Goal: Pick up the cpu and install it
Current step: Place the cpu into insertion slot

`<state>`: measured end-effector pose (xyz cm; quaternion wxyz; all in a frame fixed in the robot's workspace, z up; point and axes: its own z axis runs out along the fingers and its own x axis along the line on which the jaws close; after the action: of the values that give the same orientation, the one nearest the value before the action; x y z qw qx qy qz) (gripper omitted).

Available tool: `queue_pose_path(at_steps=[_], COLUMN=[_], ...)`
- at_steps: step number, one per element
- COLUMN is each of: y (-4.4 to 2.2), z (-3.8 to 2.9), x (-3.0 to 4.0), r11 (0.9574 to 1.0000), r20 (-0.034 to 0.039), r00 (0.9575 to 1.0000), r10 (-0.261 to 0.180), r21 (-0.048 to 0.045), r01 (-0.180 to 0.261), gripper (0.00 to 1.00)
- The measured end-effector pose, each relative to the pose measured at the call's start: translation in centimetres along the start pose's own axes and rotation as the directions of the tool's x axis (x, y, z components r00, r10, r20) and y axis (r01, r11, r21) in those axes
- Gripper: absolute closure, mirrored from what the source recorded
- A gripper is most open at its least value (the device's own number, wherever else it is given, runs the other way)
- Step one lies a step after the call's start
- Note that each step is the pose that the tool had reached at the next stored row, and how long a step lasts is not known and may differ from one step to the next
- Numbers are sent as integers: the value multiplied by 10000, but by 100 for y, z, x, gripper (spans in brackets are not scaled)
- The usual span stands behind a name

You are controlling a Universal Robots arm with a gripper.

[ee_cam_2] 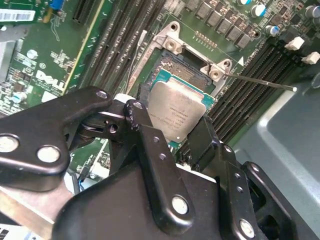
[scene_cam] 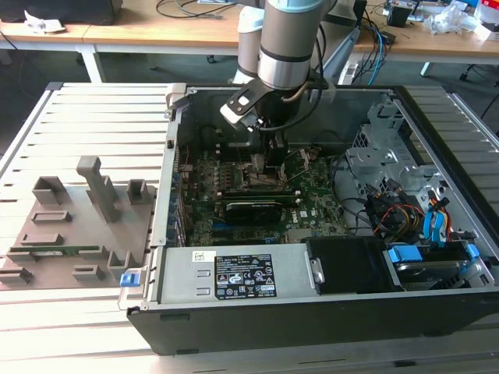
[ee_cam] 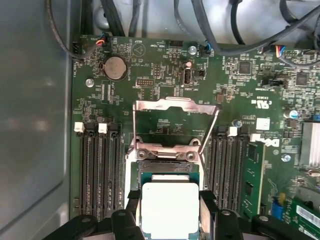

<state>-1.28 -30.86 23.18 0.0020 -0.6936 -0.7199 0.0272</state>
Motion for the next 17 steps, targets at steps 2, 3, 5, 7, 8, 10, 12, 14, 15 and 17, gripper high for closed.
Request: queue_pose_path(at_steps=[2, 3, 5, 7, 8, 10, 12, 14, 15, 17], y=[-2, -2, -1, 1, 1, -13, -26, -25, -24, -23], z=[19, 32, 59, 118, 143, 177, 220, 259, 278, 304], x=[-1, -2, -2, -1, -3, -9, -7, -6, -5, -4], r11=[10000, 10000, 10000, 10000, 10000, 10000, 10000, 10000, 9999, 9998], r20=[-82, -91, -97, -97, -100, -58, -40, -41, -36, -11], r00=[10000, 10000, 10000, 10000, 10000, 10000, 10000, 9999, 9999, 9998], r10=[-3, -4, -4, -5, -4, -3, 35, 98, 150, 183], r21=[-3, -4, -4, -3, -5, -2, 0, 2, 5, 6], r01=[3, 4, 4, 5, 4, 3, -35, -98, -150, -183], gripper=[45, 45, 45, 45, 45, 45, 45, 45, 45, 45])
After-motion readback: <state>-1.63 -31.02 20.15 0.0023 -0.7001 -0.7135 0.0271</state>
